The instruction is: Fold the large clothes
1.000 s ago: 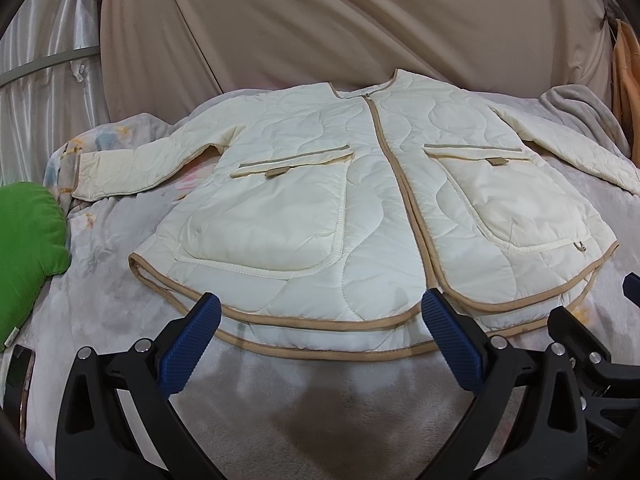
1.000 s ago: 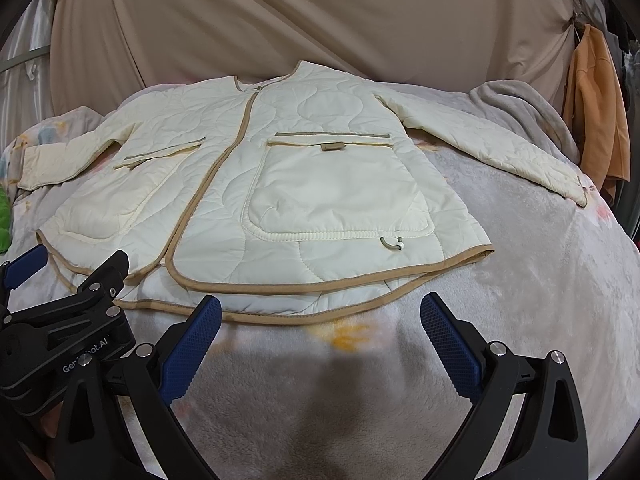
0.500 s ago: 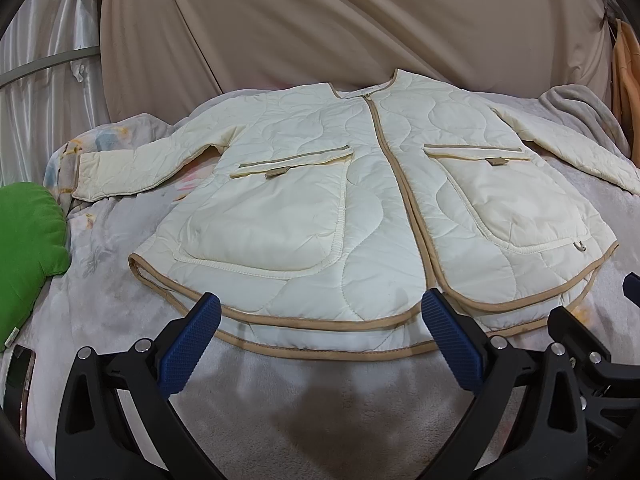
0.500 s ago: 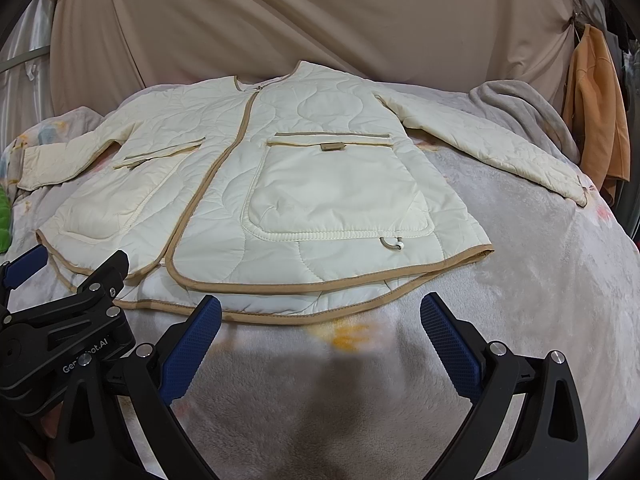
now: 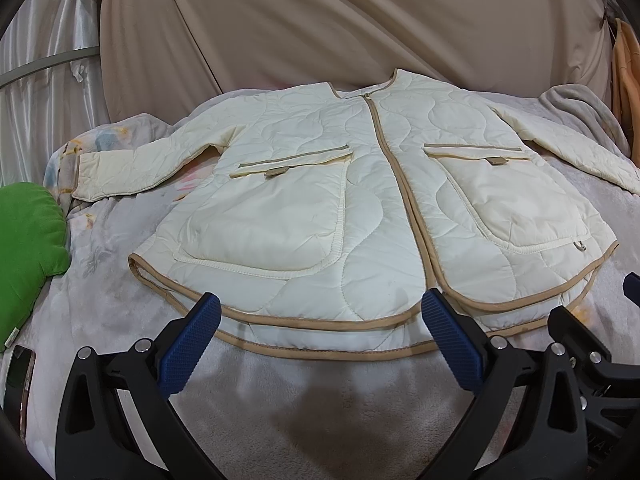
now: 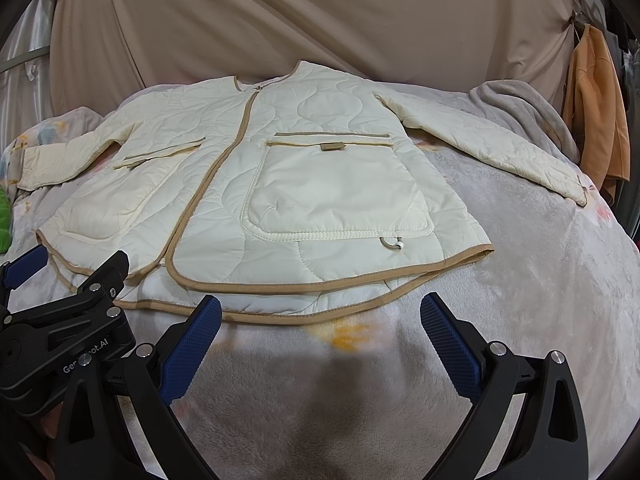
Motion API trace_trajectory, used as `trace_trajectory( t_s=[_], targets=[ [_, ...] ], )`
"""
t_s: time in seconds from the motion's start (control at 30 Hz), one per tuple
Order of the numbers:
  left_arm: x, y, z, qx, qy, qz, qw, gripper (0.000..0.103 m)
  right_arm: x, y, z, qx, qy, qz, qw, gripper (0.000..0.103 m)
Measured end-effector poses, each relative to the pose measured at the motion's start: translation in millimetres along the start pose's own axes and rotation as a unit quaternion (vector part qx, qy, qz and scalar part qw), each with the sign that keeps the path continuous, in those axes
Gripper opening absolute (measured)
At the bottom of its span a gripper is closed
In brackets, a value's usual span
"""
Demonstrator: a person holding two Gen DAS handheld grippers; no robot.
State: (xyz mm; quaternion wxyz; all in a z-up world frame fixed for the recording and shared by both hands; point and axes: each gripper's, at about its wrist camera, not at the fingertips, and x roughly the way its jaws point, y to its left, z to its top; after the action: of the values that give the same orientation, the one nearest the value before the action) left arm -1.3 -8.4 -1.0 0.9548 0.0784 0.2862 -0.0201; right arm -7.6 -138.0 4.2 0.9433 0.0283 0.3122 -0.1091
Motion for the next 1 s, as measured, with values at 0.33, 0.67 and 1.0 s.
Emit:
trace_trajectory(
  t_s=[0.33, 0.67, 1.0],
  targets=[
    [0.0, -0.1, 0.0, 0.0, 0.0, 0.0, 1.0, 0.098, -0.5, -0.4, 0.2, 0.0, 0.0, 0.0, 1.0, 0.098],
    [0.0, 0.0, 0.0, 0.0, 0.0, 0.0, 1.0, 0.098, -1.0, 0.6, 0.9, 0.0, 0.0, 0.0, 1.0, 0.098],
    [5.2, 33.9, 8.3, -0.042, 0.039, -0.039, 0.9976, 0.098, -3.9, -32.9, 13.9, 0.034, 0.017, 0.033, 0.999, 0.098]
  ],
)
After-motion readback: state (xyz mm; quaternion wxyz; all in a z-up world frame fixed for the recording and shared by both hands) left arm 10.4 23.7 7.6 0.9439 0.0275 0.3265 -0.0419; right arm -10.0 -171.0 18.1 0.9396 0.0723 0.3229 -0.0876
